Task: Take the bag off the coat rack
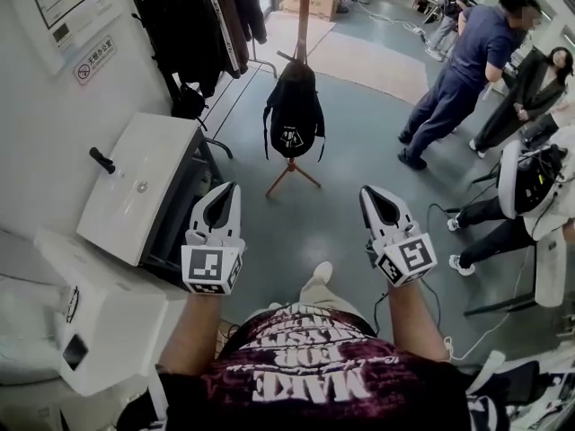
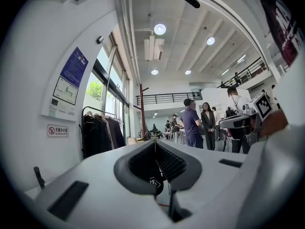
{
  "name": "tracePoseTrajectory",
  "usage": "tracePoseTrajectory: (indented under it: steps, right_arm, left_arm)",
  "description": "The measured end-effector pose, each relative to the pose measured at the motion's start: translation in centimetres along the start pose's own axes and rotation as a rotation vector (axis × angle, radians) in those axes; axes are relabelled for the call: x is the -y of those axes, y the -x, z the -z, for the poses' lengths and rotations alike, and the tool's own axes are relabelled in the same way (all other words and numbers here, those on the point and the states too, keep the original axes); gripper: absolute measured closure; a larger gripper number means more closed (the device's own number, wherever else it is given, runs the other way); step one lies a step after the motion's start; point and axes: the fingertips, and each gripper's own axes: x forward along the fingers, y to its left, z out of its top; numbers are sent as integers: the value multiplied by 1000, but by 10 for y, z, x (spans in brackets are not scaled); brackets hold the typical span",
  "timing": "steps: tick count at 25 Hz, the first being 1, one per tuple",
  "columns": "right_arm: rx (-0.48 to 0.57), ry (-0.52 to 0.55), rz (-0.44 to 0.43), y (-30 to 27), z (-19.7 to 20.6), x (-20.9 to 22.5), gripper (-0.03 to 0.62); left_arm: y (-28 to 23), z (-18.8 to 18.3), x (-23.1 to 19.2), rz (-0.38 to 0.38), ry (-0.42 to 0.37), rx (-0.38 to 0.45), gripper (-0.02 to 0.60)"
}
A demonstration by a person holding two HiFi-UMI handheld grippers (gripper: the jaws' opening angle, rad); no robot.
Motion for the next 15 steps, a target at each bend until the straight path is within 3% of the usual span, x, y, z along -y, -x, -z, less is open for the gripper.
tracePoseTrajectory:
  steps: [5,8,9,11,15]
  right_arm:
    - [-1,11,8,-2,0,15,585]
    - [-6,9,11,-8,4,34,542]
    - [-7,5,13,-11,6,40,531]
    - [-12,-5,14,-18,11,52,513]
    - [-24,-7,6,-37,20,75,493]
  left_arm:
    - [-17,0,3,-1,27,19,574]
    - [-33,3,4,-4,39,18,572]
    - [-39,5,4,0,54,13,560]
    - [-49,13,1,7,83,-6,477]
    - [-67,20,-10,-24,74,-20,471]
